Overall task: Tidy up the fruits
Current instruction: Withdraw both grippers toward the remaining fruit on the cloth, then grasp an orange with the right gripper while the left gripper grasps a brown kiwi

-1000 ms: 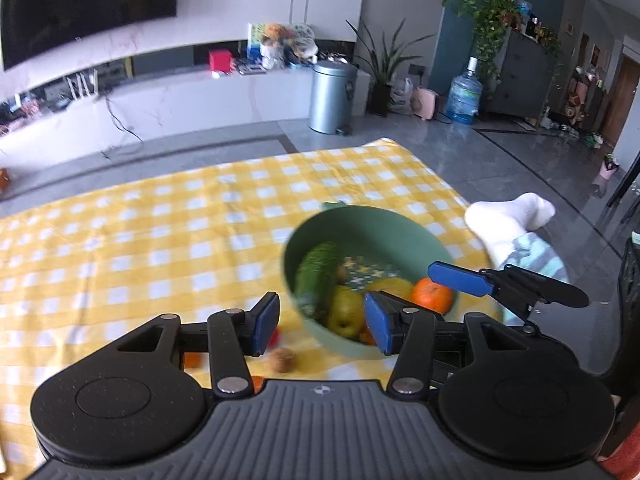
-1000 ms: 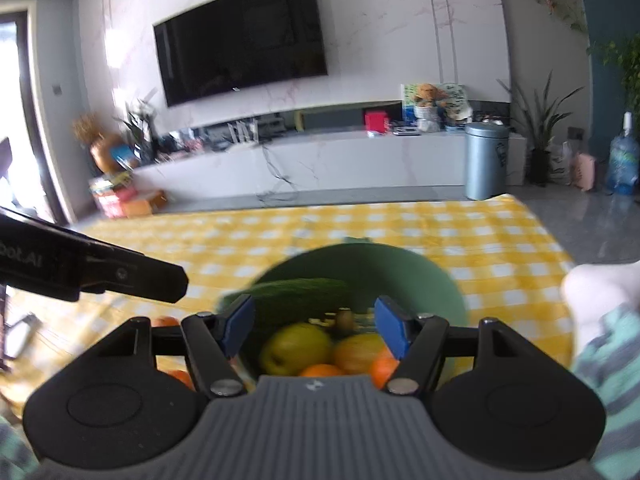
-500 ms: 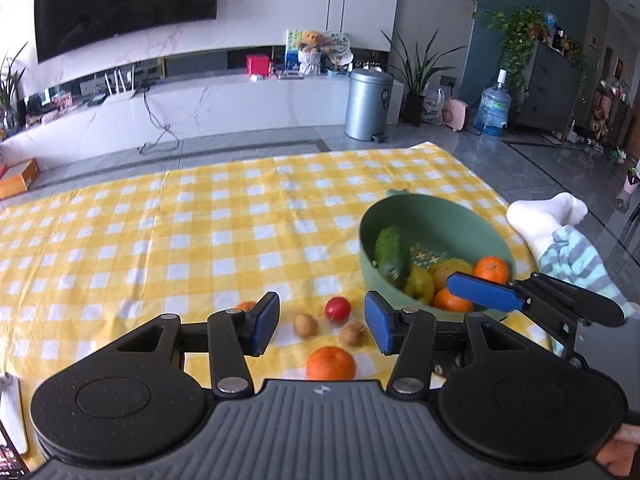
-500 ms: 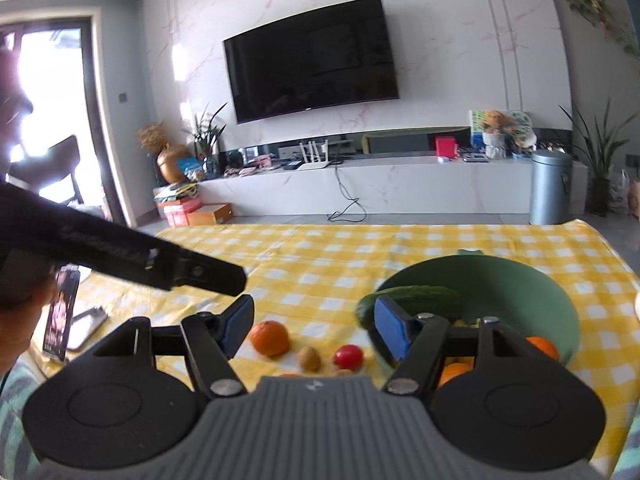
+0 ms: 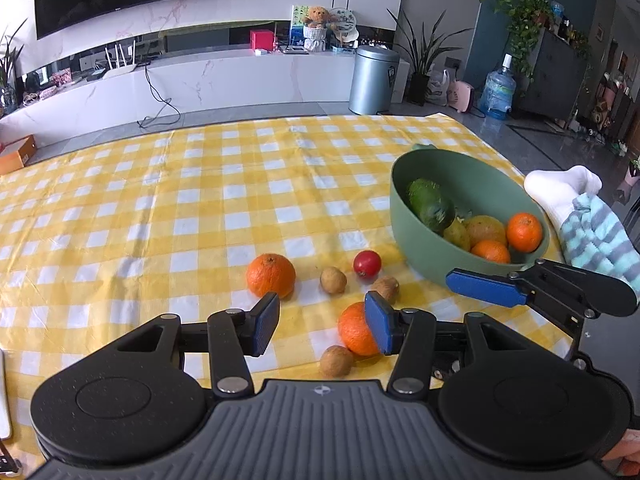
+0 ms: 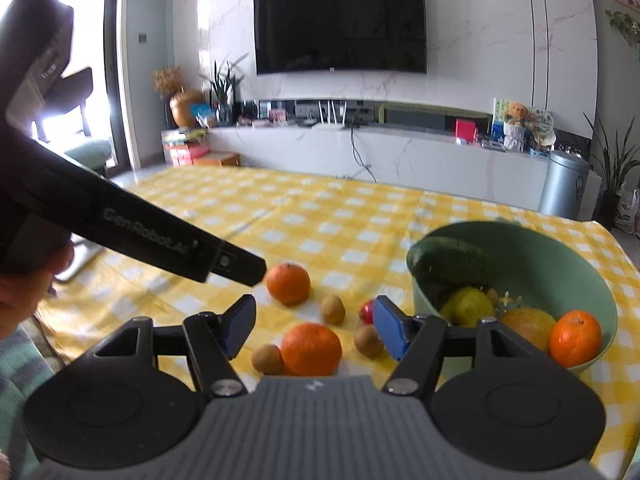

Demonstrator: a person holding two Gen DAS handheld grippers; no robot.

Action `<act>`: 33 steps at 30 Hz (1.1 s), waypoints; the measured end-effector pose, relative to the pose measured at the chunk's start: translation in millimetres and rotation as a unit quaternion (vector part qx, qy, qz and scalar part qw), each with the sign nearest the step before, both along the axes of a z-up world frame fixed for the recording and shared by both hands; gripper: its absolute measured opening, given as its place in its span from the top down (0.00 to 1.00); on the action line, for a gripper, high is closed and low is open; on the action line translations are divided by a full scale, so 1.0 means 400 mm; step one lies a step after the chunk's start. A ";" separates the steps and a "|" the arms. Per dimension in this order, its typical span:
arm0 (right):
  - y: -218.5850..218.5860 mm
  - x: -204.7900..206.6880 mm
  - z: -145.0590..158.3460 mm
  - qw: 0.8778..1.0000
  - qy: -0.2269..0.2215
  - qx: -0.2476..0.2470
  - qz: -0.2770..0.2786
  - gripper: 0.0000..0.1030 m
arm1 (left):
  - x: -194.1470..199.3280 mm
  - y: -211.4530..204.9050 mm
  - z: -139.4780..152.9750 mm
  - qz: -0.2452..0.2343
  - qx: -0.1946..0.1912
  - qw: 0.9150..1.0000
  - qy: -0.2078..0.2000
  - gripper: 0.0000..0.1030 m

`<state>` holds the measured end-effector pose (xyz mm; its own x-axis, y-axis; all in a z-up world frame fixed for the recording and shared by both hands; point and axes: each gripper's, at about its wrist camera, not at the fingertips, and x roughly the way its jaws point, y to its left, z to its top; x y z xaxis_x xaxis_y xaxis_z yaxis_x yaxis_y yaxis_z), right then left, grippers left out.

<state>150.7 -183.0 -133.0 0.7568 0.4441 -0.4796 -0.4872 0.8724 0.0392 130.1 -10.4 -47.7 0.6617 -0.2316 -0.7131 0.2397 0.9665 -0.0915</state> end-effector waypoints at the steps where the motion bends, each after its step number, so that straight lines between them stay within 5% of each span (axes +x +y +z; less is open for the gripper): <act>1: 0.003 0.002 -0.005 1.000 0.003 -0.005 -0.001 0.45 | 0.002 0.001 -0.006 -0.002 0.001 1.000 0.001 0.44; 14: 0.049 0.055 -0.070 0.998 0.037 -0.046 -0.001 0.54 | 0.016 0.041 -0.075 -0.005 -0.006 0.999 0.035 0.44; 33: 0.040 0.121 -0.105 0.994 0.109 0.008 -0.002 0.55 | 0.021 0.072 -0.103 0.003 -0.029 0.998 0.052 0.44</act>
<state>199.0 -167.2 -174.9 0.6378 0.4504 -0.6248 -0.4617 0.8729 0.1580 138.6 18.5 -88.9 0.5860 -0.2712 -0.7636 0.2201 0.9602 -0.1721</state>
